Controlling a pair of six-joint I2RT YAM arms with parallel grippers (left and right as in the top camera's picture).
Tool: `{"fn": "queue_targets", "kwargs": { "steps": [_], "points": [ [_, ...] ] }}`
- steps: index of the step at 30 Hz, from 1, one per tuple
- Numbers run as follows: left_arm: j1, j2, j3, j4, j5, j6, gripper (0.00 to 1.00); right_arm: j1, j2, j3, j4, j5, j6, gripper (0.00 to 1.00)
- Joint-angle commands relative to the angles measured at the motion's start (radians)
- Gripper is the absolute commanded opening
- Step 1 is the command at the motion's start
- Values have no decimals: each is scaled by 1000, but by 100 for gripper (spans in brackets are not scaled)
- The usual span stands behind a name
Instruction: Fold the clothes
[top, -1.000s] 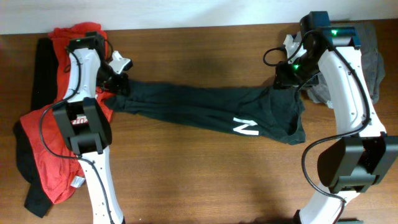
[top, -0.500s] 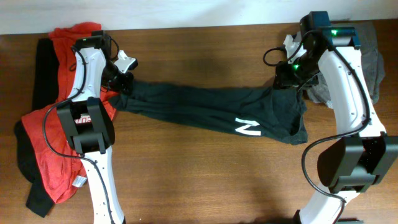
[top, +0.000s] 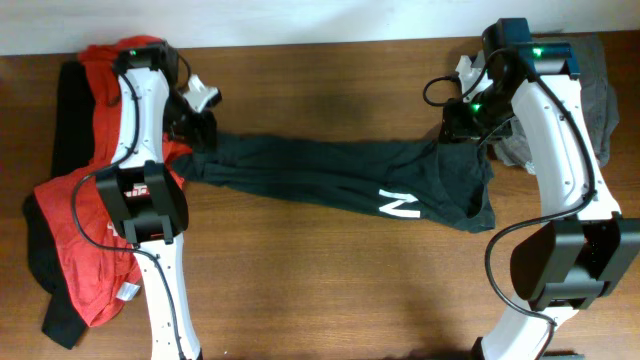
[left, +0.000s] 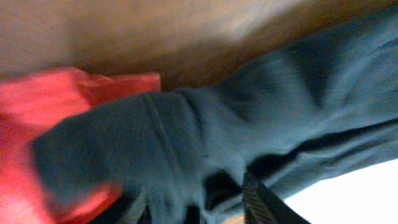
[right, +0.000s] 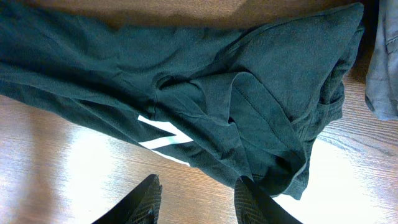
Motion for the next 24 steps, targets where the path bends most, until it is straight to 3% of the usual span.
{"fn": "queue_targets", "kwargs": {
  "steps": [1, 8, 10, 13, 18, 24],
  "points": [
    [1, -5, 135, -14, 8, -65, 52, 2, -6, -6, 3, -8, 4, 43],
    [54, 7, 162, -35, -324, -299, 55, 2, -6, -6, 3, -8, 4, 43],
    [76, 10, 162, -55, -373, -392, 43, 2, -6, -6, 3, -8, 4, 44],
    [108, 10, 162, -66, -358, -426, 22, 2, -6, -6, 3, -8, 4, 43],
    [132, 18, 162, -68, -227, -352, 2, 2, -6, -6, 11, -8, 4, 43],
    [132, 50, 162, -82, -150, -307, 1, 2, -6, -6, 11, -8, 4, 44]
  ]
}}
